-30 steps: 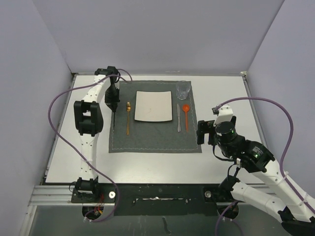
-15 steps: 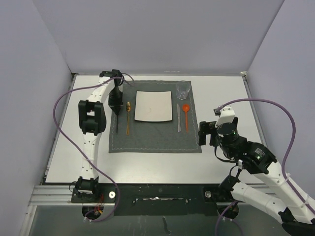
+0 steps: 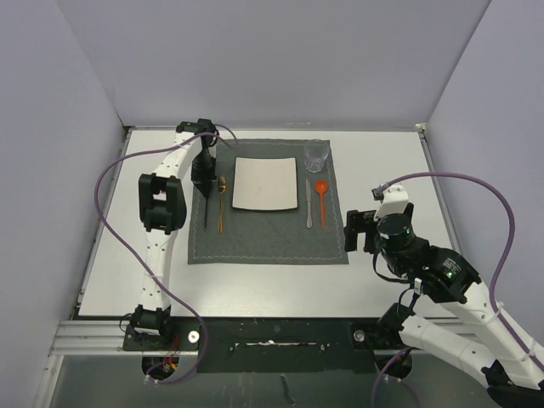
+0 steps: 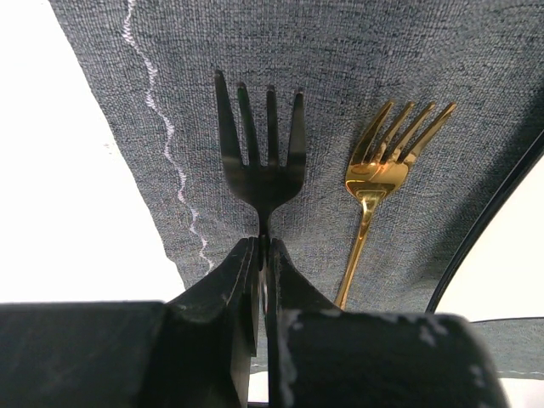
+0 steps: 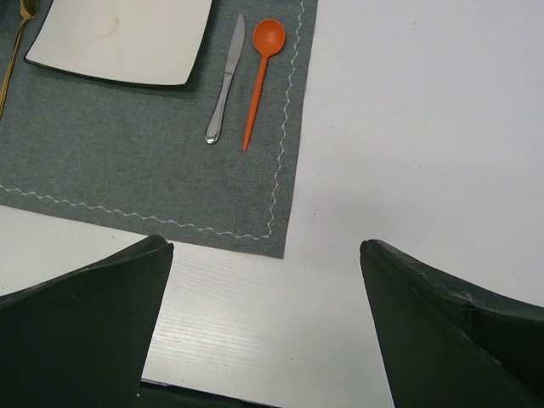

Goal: Set the dinner table for one person
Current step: Place the fork on the napkin.

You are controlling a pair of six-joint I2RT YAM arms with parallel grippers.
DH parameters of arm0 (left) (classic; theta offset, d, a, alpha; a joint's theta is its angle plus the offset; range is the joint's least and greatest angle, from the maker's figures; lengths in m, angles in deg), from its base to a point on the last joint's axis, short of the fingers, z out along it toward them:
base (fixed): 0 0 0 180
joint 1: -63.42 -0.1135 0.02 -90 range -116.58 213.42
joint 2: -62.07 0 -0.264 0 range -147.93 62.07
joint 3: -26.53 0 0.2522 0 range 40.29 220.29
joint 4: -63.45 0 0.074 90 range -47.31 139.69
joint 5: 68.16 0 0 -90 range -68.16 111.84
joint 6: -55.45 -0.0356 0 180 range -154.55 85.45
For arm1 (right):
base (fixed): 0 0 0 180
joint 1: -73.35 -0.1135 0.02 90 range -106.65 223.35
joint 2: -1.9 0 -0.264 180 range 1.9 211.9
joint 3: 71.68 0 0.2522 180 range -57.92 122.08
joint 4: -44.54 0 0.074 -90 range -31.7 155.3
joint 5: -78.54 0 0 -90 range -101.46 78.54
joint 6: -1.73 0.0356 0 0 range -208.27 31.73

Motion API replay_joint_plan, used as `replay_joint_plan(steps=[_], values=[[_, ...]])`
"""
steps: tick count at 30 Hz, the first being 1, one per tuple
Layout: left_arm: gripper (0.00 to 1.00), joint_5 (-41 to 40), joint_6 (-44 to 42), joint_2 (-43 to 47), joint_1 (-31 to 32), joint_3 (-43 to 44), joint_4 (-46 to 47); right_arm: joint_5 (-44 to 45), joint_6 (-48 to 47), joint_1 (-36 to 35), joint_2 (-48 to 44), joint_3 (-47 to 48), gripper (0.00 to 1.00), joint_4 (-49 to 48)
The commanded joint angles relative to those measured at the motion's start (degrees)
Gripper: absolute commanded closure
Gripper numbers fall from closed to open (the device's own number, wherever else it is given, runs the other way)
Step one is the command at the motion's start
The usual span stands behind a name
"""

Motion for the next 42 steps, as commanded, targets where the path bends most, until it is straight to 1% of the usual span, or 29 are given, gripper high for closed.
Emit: replay_joint_plan(steps=[1, 20, 37, 42], values=[[1.0, 0.57, 0.81, -1.29, 0.06, 1.59, -0.65, 1.3, 0.32, -0.18, -0.87, 0.99, 0.02, -1.24], [1.0, 0.57, 1.69, -1.13, 0.75, -3.75, 0.77, 1.12, 0.17, -0.18, -0.74, 1.16, 0.02, -1.51], [1.0, -0.6, 2.04, -3.96, 0.72, -2.67, 1.1, 1.56, -0.72, -0.18, -0.11, 2.0, 0.02, -1.55], [0.77, -1.3, 2.04, -3.72, 0.75, -2.22, 0.86, 1.44, -0.53, -0.17, 0.4, 1.83, 0.02, -1.53]])
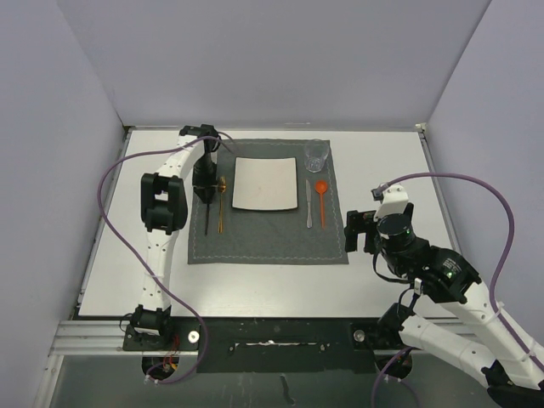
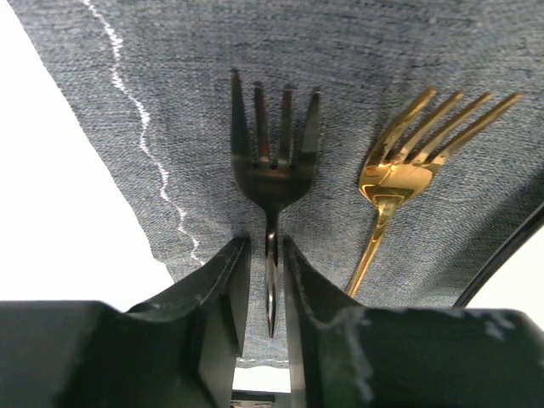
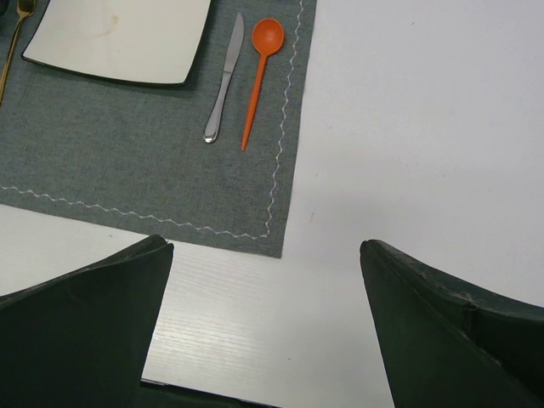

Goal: Set the dinner table for one person
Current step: Place the fork on the napkin.

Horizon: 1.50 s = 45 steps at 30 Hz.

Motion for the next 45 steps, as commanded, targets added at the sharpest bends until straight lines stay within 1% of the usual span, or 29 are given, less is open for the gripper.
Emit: replay_joint_plan(steps=[1, 3, 7, 10, 12, 22, 25, 31, 32, 33, 34, 36, 37, 40, 45], values=[[0.74, -0.89, 0.73, -3.26, 0.03, 0.96, 0.76, 1.38, 0.0, -0.19, 0.55, 1.83, 0.02, -1.76], [0.7, -0.99, 0.73, -3.16, 0.03, 0.99, 0.88, 1.33, 0.18, -0.16, 0.43, 1.83, 0.02, -1.55], [0.65, -1.06, 0.72, -3.0, 0.01, 1.25, 0.96, 1.49, 0.14, -0.18, -0.12, 1.74, 0.02, -1.45], [0.57, -0.91, 0.73, -2.22, 0.11, 1.34, 0.88, 1.47, 0.25, -0.18, -0.15, 1.83, 0.02, -1.24], [0.53, -0.95, 0.56, -1.51, 0.06, 1.58, 0.68, 1.42, 0.37, -0.18, -0.1, 1.85, 0.02, -1.36], [0.47, -2.43, -0.32, 2.43, -0.24, 7.02, -2.85, 0.32, 0.8, -0.17, -0.03, 2.18, 0.02, -1.81], [0.45, -4.21, -0.09, 3.5, -0.29, 8.98, -4.27, 0.04, 0.95, -0.2, -0.35, 2.27, 0.02, -1.62], [0.41, -4.99, 0.03, 7.19, -1.38, 10.05, -4.22, -0.09, 1.26, -0.18, -0.83, 2.36, 0.02, -1.21], [0.43, -5.14, 0.37, 7.1, -1.68, 10.18, -4.55, -0.12, 1.3, -0.18, -0.77, 2.36, 0.02, -1.18], [0.48, -5.27, 0.71, 6.94, -2.06, 10.06, -4.8, -0.24, 1.34, -0.18, -0.69, 2.49, 0.02, -1.2], [0.6, -5.25, 0.99, 6.63, -2.53, 9.75, -5.1, -0.33, 1.35, -0.18, -0.61, 2.49, 0.02, -1.18], [0.91, -5.46, 1.66, 5.35, -3.57, 9.16, -5.8, -0.43, 1.51, -0.18, -0.5, 2.49, 0.02, -1.04], [1.0, -5.89, 2.18, 4.45, -3.91, 9.12, -6.45, -0.47, 1.57, -0.2, -0.56, 2.47, 0.02, -0.94], [1.0, -6.67, 3.2, 2.15, -4.52, 8.91, -7.37, -0.18, 1.45, -0.22, -0.91, 2.31, 0.02, -0.69], [1.0, -5.24, 3.65, 1.88, -4.56, 5.83, -4.14, 0.31, 0.68, -0.18, -0.83, 2.63, 0.02, -0.62]])
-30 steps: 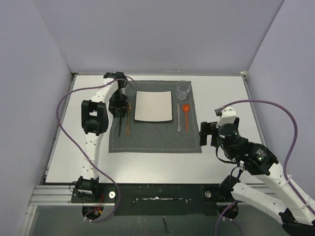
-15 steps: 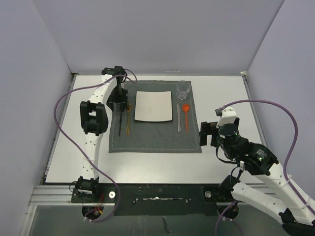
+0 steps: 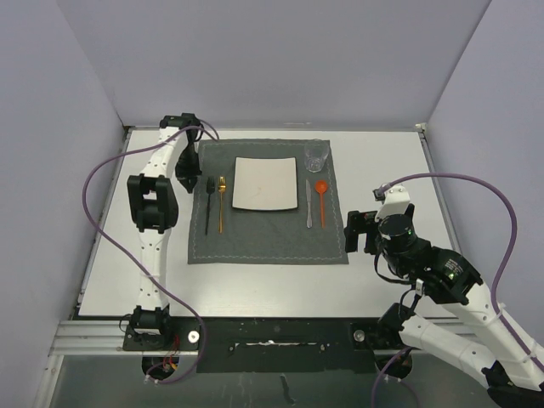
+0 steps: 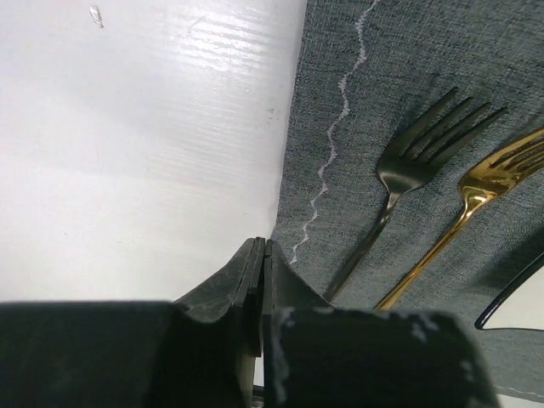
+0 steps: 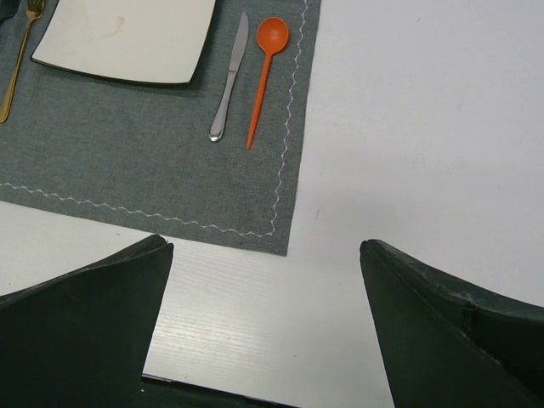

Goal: Set the dinner table for one person
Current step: Place the fork on the napkin, then adjust the napkin at the center of the board.

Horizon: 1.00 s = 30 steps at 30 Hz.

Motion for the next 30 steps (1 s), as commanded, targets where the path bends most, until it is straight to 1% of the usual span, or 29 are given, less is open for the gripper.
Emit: replay_joint_plan(steps=[1, 6, 21, 30], values=[[1.0, 0.86, 1.25, 0.35, 0.29, -1.31, 1.71, 0.97, -0.45, -0.18, -0.31, 2.58, 0.02, -1.01], [1.0, 1.62, 1.5, -0.98, 0.46, -1.59, 2.05, 1.07, -0.47, -0.18, 0.45, 2.54, 0.02, -1.13], [1.0, 1.98, 1.86, -3.38, 0.2, -7.06, 4.79, 1.02, -0.29, -0.18, 0.38, 2.09, 0.02, -1.32], [1.0, 0.98, 2.38, -4.9, -0.22, -6.52, 4.63, 1.02, -0.29, -0.18, 1.04, 1.89, 0.02, -1.65]])
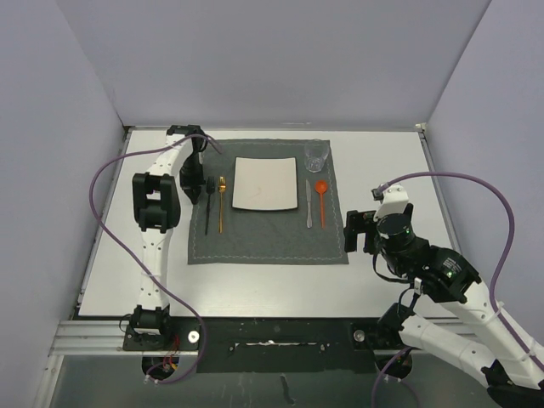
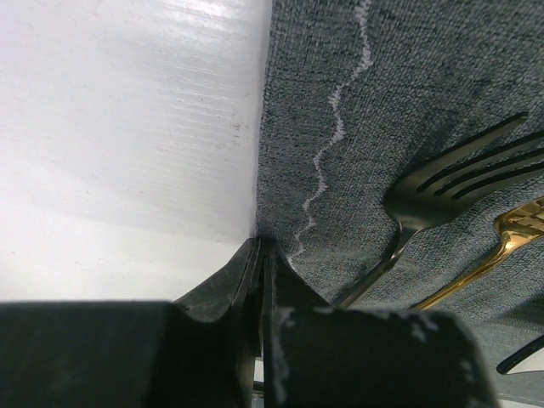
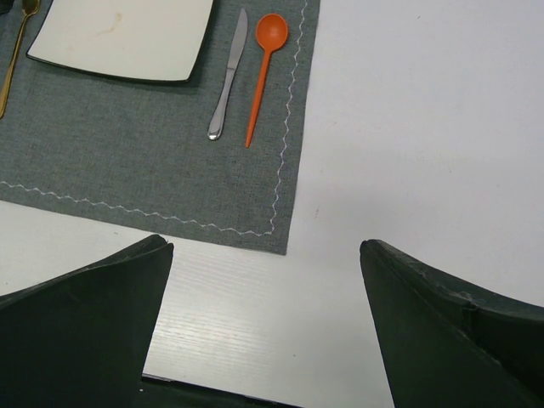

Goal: Set the dinner table for one person
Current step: Adjust the napkin at the center of the board.

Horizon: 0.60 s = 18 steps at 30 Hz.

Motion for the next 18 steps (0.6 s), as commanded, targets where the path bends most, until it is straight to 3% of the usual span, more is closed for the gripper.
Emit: replay_joint_plan(steps=[1, 10, 18], values=[[1.0, -0.48, 1.31, -3.09, -0.63, 0.29, 2.05, 0.88, -0.23, -0.18, 0.43, 1.73, 0.02, -1.8], [1.0, -0.4, 0.98, -1.8, -0.81, 1.54, 2.15, 0.66, -0.1, -0.19, 0.21, 1.82, 0.02, -1.54], [1.0, -3.24, -1.21, 7.2, 1.52, 4.77, 1.79, 0.38, 0.19, -0.17, 0.03, 2.53, 0.02, -1.32]])
